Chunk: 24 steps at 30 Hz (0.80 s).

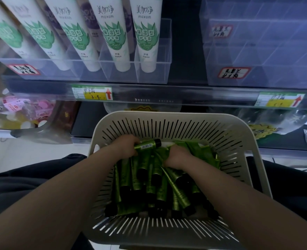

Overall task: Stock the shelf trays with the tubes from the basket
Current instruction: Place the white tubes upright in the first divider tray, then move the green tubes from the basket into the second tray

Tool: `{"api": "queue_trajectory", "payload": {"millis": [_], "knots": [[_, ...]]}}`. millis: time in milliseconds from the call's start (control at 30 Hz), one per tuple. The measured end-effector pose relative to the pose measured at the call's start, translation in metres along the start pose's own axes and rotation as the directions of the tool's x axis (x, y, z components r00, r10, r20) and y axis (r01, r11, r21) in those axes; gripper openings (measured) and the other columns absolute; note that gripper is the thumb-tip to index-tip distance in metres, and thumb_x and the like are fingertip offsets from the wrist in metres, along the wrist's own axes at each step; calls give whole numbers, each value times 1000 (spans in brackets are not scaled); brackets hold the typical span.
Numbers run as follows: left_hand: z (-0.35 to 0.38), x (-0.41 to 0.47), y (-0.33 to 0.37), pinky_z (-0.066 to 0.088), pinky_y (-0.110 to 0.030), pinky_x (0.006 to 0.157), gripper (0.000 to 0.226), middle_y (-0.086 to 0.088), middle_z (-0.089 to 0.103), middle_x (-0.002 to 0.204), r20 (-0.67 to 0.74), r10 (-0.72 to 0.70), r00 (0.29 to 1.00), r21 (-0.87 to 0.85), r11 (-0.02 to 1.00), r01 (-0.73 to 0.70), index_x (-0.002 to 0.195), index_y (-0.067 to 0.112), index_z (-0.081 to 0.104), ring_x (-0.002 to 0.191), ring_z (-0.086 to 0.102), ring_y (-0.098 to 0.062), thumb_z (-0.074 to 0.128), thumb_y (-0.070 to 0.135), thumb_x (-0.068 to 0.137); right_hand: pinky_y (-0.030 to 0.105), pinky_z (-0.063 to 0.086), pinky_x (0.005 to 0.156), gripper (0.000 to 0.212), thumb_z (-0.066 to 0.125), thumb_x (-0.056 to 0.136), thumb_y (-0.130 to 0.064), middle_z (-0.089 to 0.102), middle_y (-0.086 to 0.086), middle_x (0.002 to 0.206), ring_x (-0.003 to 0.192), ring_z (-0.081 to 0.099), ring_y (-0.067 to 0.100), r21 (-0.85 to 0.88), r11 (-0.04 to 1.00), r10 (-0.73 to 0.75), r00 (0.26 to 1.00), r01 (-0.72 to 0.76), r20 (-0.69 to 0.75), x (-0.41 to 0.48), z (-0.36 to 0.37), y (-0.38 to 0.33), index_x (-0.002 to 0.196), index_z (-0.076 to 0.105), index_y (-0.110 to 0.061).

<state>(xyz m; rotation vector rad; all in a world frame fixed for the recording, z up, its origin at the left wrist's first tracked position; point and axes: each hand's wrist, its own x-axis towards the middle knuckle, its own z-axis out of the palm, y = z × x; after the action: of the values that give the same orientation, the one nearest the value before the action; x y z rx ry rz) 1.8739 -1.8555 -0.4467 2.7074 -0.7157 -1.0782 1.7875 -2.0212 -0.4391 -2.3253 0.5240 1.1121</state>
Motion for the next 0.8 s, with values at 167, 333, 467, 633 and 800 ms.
{"api": "queue_trajectory", "payload": {"millis": [167, 333, 467, 633, 800], "knots": [[-6, -5, 0, 44, -30, 83, 30, -7, 65, 107, 13, 8, 1000, -4, 1000, -8, 111, 14, 65, 97, 58, -21, 68, 19, 82, 21, 33, 44, 24, 62, 87, -24, 47, -1, 72, 59, 45, 9, 16, 1000, -11, 999, 11, -33, -5, 3, -1, 71, 45, -17], [-12, -12, 5, 40, -25, 78, 26, -6, 63, 105, -12, 23, 1000, -9, 1000, -23, 108, 12, 64, 95, 56, -20, 67, 18, 83, 23, 48, 56, 21, 67, 81, -24, 53, 2, 80, 72, 55, 14, 92, 995, -22, 999, 26, -38, -13, 1, -1, 94, 56, -11], [-19, -23, 11, 39, -23, 77, 26, -1, 58, 98, -37, 53, 998, -54, 997, -55, 108, 12, 62, 100, 56, -21, 66, 14, 83, 26, 51, 63, 16, 68, 79, -24, 56, 3, 80, 79, 60, 18, 167, 985, -35, 998, 42, -45, -24, -5, 2, 83, 56, -13], [-24, -39, 20, 41, -22, 84, 29, 3, 63, 108, -121, 115, 986, -106, 986, -128, 110, 19, 62, 101, 56, -12, 67, 12, 82, 20, 38, 48, 20, 69, 79, -27, 54, -1, 74, 66, 53, 10, 229, 971, -58, 995, 74, -77, -46, -23, 12, 72, 52, -20], [-33, -60, 37, 46, -27, 87, 29, 5, 65, 105, -219, 214, 952, -44, 972, -229, 112, 22, 61, 98, 58, -12, 65, 14, 84, 21, 41, 54, 19, 74, 75, -28, 58, 1, 75, 72, 57, 13, 260, 958, -84, 987, 118, -136, -69, -41, 24, 78, 59, -17]]}}
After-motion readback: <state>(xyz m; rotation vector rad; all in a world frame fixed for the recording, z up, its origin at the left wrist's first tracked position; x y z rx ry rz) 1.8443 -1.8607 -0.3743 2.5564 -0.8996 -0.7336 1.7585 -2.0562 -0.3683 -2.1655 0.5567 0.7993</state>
